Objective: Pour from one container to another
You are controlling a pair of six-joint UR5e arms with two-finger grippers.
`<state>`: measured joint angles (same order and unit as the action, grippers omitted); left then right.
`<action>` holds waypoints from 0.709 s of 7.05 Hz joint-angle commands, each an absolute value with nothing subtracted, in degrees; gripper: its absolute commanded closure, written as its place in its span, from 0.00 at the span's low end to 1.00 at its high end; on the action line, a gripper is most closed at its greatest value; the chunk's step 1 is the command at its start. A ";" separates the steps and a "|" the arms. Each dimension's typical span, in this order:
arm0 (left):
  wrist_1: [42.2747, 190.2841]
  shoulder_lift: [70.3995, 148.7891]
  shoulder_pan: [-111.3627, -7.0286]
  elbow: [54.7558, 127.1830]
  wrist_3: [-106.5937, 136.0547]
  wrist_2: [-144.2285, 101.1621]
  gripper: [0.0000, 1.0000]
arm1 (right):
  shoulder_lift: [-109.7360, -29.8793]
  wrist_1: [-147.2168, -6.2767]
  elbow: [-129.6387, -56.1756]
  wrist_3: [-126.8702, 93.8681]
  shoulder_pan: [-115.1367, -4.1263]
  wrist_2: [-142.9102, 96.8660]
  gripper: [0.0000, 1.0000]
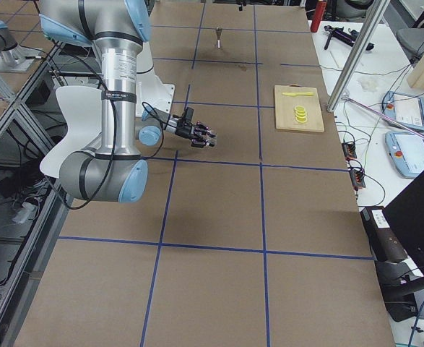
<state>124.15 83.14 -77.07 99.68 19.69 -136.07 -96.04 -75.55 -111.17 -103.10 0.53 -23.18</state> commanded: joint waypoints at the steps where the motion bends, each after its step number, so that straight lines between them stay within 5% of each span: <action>1: 124.19 83.06 -77.08 99.58 19.69 -135.88 0.00 | -97.82 -75.59 -110.22 -106.07 0.79 -23.12 1.00; 5: 124.19 83.06 -77.08 99.93 19.78 -135.79 0.00 | -100.81 -60.76 -105.29 -99.89 1.23 -23.03 1.00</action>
